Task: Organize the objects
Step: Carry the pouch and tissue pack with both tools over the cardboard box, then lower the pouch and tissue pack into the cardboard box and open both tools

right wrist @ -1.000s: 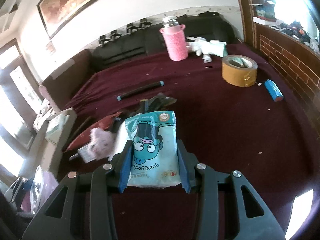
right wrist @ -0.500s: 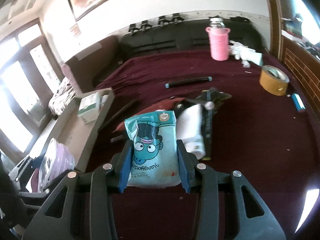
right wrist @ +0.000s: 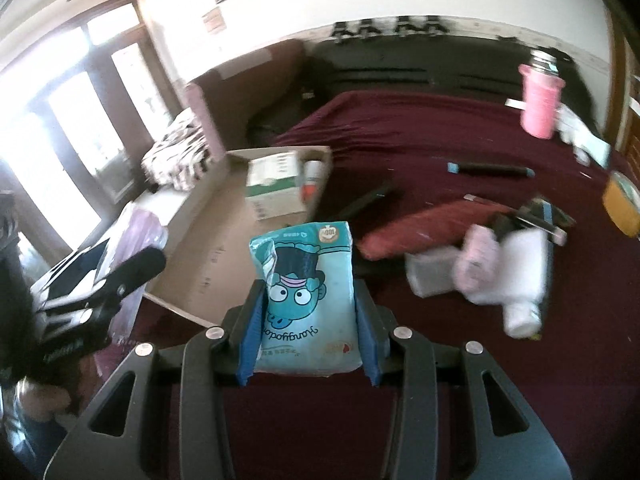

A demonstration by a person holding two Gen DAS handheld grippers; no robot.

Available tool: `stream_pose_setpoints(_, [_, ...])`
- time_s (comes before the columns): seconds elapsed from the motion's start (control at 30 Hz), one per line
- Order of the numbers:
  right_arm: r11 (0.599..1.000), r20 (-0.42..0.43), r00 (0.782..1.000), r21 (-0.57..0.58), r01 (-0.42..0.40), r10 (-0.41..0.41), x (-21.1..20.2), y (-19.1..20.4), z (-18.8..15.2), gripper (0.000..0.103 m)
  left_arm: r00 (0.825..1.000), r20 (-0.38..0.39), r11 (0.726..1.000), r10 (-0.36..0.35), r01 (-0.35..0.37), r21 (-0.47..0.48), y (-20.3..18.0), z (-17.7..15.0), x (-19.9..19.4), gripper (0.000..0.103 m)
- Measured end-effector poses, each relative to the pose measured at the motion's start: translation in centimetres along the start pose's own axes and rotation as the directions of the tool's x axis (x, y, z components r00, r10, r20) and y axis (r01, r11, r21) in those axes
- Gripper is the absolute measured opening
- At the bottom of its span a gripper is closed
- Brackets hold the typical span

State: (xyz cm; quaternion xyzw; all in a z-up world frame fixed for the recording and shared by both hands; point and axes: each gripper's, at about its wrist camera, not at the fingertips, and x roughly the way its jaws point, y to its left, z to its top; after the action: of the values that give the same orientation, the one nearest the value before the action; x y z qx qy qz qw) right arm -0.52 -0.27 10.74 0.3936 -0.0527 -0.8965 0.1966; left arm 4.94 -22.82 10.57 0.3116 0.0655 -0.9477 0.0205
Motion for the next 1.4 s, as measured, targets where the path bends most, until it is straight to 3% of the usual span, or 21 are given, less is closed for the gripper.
stream_pose_setpoints(0.1, [0.999,-0.031,0.999,-0.028,-0.022,0.021,2.1,1.7,1.2,0.04,0.999,-0.027,0.999,0.035,-0.035,-0.024,2.2,1.1,2.0,0.078])
stream_pose_setpoints(0.33, [0.998,-0.133,0.99,-0.013,-0.059,0.057,8.9,3.9,3.1,0.04,0.987,-0.157,0.998,0.03,-0.038,-0.052,5.6,4.3,8.7,0.078])
stream_pose_setpoints(0.43, [0.999,-0.175,0.984,-0.002,-0.046,0.045,11.8,4.2,3.3,0.04,0.975,-0.223,0.996,-0.006,-0.014,-0.085,6.7,5.3,12.0,0.078])
stream_pose_setpoints(0.67, [1.0,-0.21,0.977,0.018,-0.017,0.02,15.0,4.3,4.0,0.04,0.941,-0.338,0.992,-0.001,-0.041,-0.117,7.5,5.6,17.7,0.078])
stream_pose_setpoints(0.9, [1.0,-0.197,0.98,0.001,0.025,-0.025,16.6,4.5,4.7,0.04,0.935,-0.354,0.987,0.003,-0.06,-0.151,7.7,6.5,20.5,0.078])
stream_pose_setpoints(1.13, [0.999,-0.209,0.977,-0.004,0.033,-0.033,17.8,4.7,5.1,0.041,0.939,-0.344,0.989,0.019,-0.068,-0.13,7.6,6.2,20.5,0.078])
stream_pose_setpoints(1.4, [0.998,-0.192,0.98,-0.043,0.038,-0.045,17.4,5.2,5.2,0.049,0.941,-0.337,0.985,-0.024,-0.034,-0.166,8.2,6.6,20.2,0.08])
